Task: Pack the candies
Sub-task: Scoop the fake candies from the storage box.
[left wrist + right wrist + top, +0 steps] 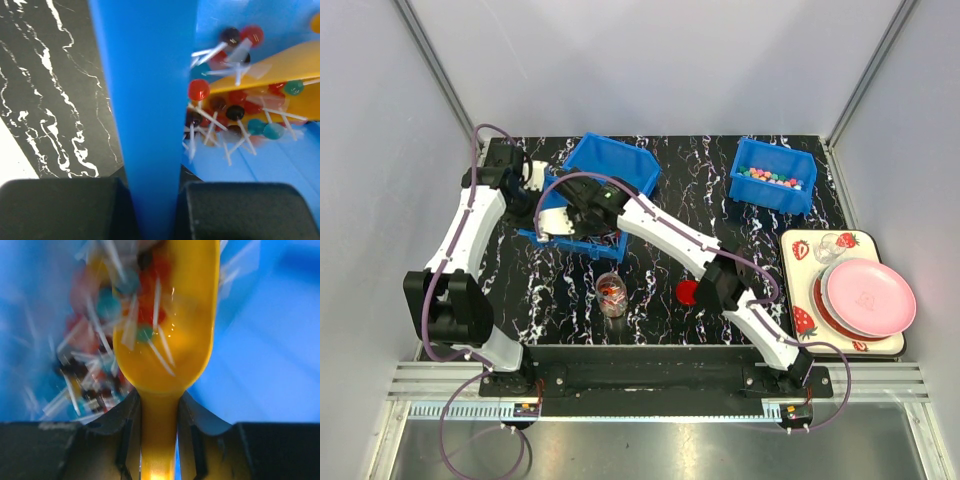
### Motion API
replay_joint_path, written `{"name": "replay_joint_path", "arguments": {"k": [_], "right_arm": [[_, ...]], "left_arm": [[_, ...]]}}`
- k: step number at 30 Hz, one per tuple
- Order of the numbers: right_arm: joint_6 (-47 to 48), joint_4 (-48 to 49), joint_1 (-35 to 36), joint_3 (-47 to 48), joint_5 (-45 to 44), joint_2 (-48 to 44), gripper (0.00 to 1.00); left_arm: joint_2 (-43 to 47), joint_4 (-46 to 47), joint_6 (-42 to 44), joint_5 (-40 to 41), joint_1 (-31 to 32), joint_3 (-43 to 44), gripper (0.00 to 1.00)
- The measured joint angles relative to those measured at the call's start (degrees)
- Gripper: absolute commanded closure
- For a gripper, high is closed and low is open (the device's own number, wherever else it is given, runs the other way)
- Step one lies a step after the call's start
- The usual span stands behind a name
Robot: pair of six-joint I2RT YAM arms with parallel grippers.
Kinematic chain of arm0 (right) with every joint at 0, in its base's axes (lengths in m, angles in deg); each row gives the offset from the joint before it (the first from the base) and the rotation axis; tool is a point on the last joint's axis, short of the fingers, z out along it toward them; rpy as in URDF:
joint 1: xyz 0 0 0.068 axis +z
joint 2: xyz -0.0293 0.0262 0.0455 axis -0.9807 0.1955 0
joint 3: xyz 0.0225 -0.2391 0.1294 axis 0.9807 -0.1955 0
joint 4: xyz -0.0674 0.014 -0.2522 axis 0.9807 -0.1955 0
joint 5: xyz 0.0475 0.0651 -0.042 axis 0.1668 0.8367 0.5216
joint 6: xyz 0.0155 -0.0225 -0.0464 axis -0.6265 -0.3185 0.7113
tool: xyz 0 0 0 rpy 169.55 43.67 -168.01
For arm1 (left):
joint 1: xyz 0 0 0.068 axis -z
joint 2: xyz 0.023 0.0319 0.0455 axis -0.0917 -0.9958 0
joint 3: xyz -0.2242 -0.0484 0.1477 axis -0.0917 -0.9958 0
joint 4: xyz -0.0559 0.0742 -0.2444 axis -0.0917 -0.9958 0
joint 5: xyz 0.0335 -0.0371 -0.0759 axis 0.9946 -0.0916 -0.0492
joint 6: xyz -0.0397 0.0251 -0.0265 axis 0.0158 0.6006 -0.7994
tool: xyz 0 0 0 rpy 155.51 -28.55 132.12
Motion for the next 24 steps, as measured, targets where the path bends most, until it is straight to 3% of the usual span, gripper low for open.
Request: {"name": "replay_joint_path", "arguments": {"k": [12,24], "right_arm": [[-9.57,6.16,-0.83,-3.76,13.20,-0.55,1.00],[-21.49,8.94,-8.50,-5.62,33.35,-3.61,1.00]], "left_arm": [[0.00,-1.75,1.53,-1.68,-1.44,-0.04,1.00],[0.00,2.40,2.29,-9.27,-7.50,-0.07,1.00]]}}
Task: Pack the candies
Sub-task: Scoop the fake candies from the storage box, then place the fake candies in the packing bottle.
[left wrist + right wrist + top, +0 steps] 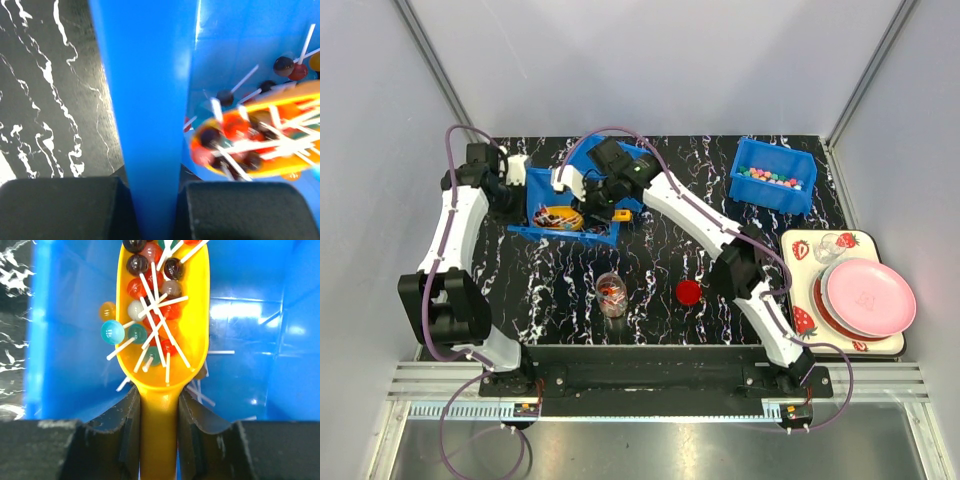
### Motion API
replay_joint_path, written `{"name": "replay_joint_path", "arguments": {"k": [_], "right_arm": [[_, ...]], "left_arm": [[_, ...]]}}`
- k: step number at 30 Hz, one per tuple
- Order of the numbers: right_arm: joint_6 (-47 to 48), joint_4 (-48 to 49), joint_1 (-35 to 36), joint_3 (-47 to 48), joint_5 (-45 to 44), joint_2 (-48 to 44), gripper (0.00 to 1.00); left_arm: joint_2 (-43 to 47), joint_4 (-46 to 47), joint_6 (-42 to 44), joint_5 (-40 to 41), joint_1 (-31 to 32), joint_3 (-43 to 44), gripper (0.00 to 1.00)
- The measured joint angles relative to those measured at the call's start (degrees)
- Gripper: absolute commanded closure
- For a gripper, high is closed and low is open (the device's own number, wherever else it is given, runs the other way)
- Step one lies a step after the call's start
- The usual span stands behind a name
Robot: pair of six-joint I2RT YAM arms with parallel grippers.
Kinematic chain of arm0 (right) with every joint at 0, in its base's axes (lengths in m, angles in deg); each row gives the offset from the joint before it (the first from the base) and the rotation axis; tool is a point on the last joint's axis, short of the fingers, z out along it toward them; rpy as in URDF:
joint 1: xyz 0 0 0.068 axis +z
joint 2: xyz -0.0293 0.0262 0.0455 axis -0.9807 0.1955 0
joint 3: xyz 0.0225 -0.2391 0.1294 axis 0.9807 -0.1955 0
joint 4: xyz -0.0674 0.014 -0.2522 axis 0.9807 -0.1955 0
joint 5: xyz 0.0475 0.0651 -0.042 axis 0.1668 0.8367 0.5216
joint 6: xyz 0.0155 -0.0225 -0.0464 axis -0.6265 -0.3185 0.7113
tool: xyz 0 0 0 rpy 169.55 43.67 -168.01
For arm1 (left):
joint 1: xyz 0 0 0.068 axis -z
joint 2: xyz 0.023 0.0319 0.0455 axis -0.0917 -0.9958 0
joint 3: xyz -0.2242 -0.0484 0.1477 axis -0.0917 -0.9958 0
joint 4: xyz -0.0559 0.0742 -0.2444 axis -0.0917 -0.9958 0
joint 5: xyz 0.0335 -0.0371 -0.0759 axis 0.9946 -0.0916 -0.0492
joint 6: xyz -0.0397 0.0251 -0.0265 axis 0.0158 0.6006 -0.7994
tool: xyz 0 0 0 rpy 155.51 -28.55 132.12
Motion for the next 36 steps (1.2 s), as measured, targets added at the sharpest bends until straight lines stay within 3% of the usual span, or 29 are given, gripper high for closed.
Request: {"name": "replay_joint_path", "arguments": {"k": [28,36], "right_arm": [[-3.54,-0.96,-6.51,-6.10,1.97,-9.70,1.00],[-5.31,-4.96,-7.50,-6.10,10.88,-9.70,1.00]], "left_arm": [[-2.14,2.73,-0.28,-0.94,-0.85,-1.57,1.00],[-2.14,3.13,-0.28,-1.36,-0.94,-2.01,1.00]]}}
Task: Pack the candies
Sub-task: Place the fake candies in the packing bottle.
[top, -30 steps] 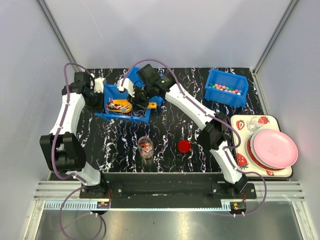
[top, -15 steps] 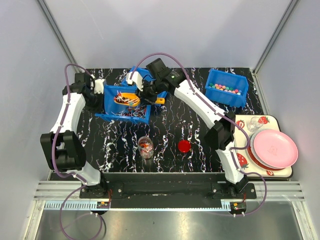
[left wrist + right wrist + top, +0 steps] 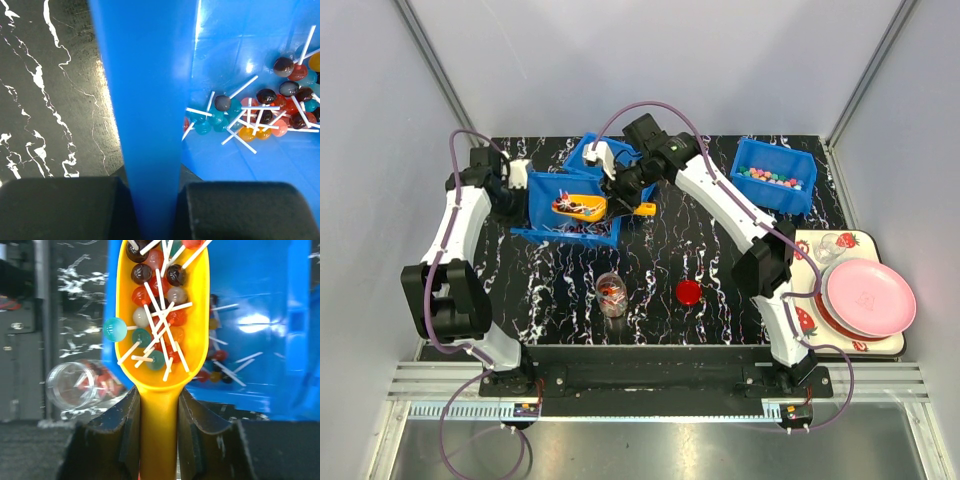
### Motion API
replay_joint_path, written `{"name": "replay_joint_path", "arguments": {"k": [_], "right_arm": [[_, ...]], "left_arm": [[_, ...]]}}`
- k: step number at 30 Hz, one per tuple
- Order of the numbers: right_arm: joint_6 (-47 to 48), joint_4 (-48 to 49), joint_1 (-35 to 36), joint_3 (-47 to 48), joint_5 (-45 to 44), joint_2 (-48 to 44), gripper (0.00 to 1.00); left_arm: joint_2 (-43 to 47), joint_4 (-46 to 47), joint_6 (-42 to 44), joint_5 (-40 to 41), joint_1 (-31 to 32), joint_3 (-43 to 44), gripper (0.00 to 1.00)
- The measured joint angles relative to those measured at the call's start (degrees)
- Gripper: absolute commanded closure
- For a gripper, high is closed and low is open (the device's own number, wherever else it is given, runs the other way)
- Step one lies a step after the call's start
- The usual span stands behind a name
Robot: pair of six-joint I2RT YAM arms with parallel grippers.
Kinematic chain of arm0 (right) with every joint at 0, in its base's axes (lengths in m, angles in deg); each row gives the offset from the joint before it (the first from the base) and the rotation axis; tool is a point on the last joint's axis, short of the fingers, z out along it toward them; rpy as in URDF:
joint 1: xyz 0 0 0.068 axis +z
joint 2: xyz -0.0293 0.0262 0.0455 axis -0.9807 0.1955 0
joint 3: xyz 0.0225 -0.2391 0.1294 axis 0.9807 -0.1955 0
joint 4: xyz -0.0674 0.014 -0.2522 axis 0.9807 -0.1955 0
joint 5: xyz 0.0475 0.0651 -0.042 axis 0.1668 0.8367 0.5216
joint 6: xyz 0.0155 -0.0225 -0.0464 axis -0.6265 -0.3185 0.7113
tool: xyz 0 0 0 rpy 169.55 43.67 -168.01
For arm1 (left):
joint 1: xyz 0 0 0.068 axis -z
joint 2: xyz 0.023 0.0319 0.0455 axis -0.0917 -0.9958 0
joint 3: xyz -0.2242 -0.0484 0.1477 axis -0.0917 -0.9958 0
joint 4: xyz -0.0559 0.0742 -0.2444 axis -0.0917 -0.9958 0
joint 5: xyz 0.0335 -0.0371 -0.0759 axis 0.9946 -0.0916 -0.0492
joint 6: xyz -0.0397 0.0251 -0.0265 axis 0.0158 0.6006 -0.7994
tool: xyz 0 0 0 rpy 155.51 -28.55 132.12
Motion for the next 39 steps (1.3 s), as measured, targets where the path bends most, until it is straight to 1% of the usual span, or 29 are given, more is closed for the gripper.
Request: {"name": "replay_joint_path", "arguments": {"k": [4,12,17,22,23,26,29,33,39], "right_arm": [[-0.90,-2.03,-0.26,0.02,3.39,0.04,1.00],[-3.54,-1.68,-0.55,0.02,3.58,0.04,1.00],[-6.16,-2.91,-1.31,1.22,6.49,0.90,1.00],[-6.97,-2.91,-1.33,1.18,6.19,2.01,1.00],[-6.97,-2.56,-1.29,0.33,5.75,1.70,1.00],[-6.86,0.96,-0.98,-6.99,2.45,-0.83,1.00],[-5.90,4.66,-0.13,-14.10,-3.87,-3.58,1.00],[-4.33,6.21,0.57,-15.93,-7.37,-5.42,1.00],[-2.38,7.56,0.63,-16.94,-8.98,-9.97,1.00]], "left_arm": [[0.00,0.31,0.00,-0.15,0.00,-0.66,1.00],[0.02,0.63,-0.15,-0.39,0.00,-1.70,1.00],[0.02,0.76,-0.20,-0.46,0.00,-1.73,1.00],[0.04,0.85,-0.20,-0.48,0.00,-1.77,1.00],[0.04,0.85,-0.20,-0.48,0.00,-1.84,1.00],[0.04,0.85,-0.20,-0.48,0.00,-2.05,1.00],[0.04,0.85,-0.22,-0.48,0.00,-2.10,1.00],[0.04,0.83,-0.22,-0.48,0.00,-2.10,1.00],[0.04,0.85,-0.22,-0.46,0.00,-2.10,1.00]]}}
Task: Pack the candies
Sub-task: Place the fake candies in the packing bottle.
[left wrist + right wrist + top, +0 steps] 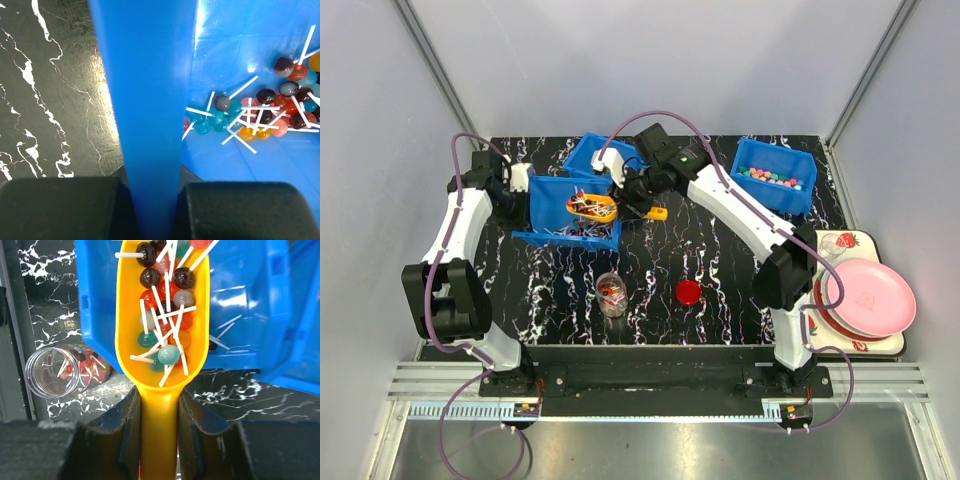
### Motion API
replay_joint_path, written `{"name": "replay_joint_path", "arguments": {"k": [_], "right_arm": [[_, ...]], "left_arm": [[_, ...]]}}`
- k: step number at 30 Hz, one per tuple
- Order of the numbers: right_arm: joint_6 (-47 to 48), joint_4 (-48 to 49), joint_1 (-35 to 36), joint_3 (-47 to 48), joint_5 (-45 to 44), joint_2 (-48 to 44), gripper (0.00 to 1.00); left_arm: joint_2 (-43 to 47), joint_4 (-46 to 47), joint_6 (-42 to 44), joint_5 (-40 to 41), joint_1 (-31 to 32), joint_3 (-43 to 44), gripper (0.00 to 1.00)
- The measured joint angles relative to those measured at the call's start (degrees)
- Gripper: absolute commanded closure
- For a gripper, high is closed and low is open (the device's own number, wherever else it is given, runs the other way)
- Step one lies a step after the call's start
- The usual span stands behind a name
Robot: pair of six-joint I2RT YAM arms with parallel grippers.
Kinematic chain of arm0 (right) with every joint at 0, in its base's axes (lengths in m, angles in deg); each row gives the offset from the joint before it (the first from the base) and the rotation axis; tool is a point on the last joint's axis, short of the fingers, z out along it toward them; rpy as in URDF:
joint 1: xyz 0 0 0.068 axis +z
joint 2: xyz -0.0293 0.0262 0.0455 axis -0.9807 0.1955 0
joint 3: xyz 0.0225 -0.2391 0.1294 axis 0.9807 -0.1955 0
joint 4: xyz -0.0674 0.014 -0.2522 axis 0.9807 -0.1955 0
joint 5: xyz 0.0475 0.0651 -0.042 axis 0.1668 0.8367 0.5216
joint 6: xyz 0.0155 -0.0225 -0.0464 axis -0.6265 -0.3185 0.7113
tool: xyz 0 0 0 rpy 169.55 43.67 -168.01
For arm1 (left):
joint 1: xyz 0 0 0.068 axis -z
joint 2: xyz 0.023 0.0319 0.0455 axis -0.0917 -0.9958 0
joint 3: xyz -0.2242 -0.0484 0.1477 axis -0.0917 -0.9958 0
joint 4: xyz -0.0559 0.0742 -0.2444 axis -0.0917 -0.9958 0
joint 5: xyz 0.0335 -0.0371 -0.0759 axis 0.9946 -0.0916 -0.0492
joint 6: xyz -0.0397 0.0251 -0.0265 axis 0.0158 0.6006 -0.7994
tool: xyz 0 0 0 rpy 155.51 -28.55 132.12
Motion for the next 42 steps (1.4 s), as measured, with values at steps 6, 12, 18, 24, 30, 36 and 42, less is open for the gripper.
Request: {"name": "replay_joint_path", "arguments": {"k": [6,12,18,24,30,36,42], "right_arm": [[3.04,-0.20,0.00,-1.33,-0.28,-4.46,1.00],[6.43,-2.91,0.00,-5.84,0.39,-10.38,1.00],[9.62,-7.15,0.00,-11.74,2.12,-17.44,1.00],[12.07,-10.23,0.00,-17.73,3.41,-23.87,1.00],[13.46,-12.28,0.26,-23.67,3.80,-27.61,1.00],[13.90,-13.03,2.43,-26.82,2.78,-28.13,1.00],[14.16,-13.46,5.53,-27.34,0.02,-28.06,1.00]], "left_arm": [[0.00,-0.02,0.00,0.13,-0.13,0.00,1.00],[-0.04,-0.09,0.00,0.33,-1.92,0.17,1.00],[-1.05,-0.61,0.09,1.20,-3.78,2.49,1.00],[-2.38,-0.92,0.28,1.86,-5.22,6.25,1.00],[-2.38,-2.23,0.28,2.51,-5.68,6.73,1.00],[-2.38,-3.02,0.28,2.73,-5.68,6.73,1.00],[-2.38,-3.10,0.28,2.71,-5.79,6.73,1.00]]}}
